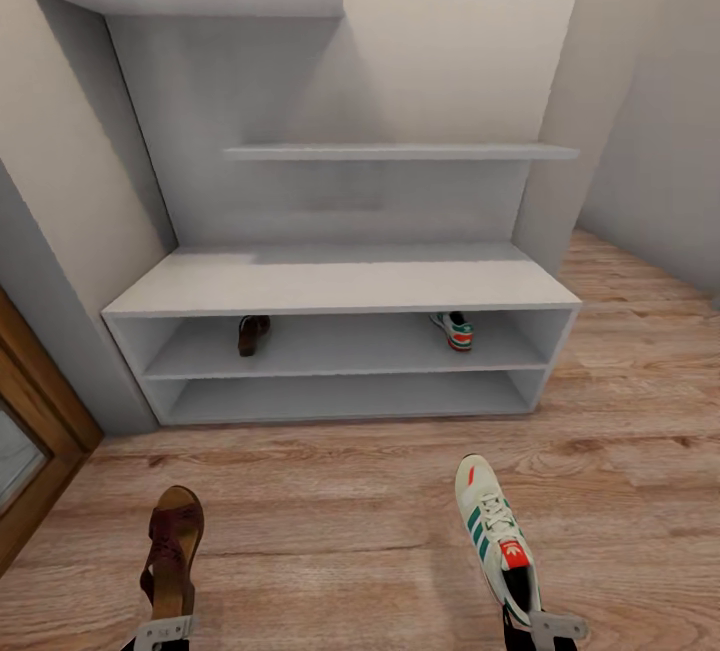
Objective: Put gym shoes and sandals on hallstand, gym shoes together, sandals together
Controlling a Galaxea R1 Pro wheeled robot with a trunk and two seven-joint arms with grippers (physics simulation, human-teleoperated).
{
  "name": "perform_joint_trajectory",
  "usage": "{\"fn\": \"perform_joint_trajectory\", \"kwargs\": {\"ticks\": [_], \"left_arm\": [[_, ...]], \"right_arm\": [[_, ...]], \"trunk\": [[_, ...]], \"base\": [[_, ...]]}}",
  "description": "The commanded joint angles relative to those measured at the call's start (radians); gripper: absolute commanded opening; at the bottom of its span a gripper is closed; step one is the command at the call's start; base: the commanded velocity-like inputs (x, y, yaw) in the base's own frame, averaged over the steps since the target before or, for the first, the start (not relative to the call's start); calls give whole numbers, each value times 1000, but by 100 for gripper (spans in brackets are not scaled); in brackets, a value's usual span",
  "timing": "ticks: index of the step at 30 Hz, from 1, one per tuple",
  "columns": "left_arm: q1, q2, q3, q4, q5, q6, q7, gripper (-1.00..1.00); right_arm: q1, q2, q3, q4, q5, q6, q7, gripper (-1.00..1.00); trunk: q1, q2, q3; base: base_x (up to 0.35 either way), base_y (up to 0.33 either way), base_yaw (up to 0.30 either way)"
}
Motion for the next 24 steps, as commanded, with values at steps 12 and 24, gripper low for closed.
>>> {"fn": "perform_joint_trajectory", "kwargs": {"ticks": [12, 24], "left_arm": [[-23, -7, 1, 79, -18, 20, 3, -100], [-345, -36, -2, 80, -21, 384, 6, -100]], "right_arm": [[-1, -5, -17, -6, 5, 1, -11, -100], [-1, -186, -265, -129, -6, 121, 32, -100]], "trunk": [[0, 0, -1], [0, 0, -1]], "base": [[0, 0, 0], [0, 0, 0]]}}
